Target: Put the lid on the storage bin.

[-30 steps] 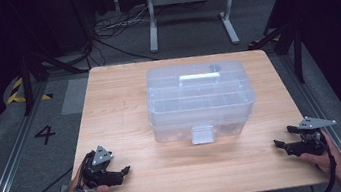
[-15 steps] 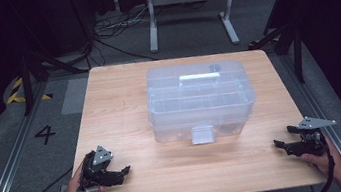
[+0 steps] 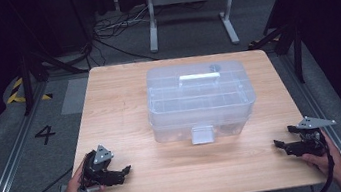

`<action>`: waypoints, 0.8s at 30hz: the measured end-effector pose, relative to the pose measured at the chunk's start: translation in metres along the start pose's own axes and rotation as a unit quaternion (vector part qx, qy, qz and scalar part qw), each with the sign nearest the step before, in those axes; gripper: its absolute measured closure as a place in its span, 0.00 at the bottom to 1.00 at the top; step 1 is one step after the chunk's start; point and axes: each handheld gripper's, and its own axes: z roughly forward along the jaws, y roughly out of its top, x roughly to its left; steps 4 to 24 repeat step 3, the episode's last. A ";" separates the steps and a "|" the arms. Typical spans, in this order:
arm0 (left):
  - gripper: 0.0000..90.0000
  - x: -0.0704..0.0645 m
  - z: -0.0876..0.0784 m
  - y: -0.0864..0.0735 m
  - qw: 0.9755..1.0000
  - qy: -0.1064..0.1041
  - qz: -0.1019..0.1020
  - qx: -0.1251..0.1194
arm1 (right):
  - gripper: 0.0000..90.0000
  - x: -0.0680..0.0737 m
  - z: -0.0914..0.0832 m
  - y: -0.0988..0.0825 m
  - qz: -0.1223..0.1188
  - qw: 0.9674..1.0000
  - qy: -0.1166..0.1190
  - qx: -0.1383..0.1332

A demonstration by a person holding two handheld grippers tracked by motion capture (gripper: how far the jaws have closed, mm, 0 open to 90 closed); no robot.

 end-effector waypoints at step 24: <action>0.09 0.000 0.000 0.000 1.000 0.000 0.000 0.000 | 0.15 0.000 0.000 0.000 0.001 1.000 -0.001 0.001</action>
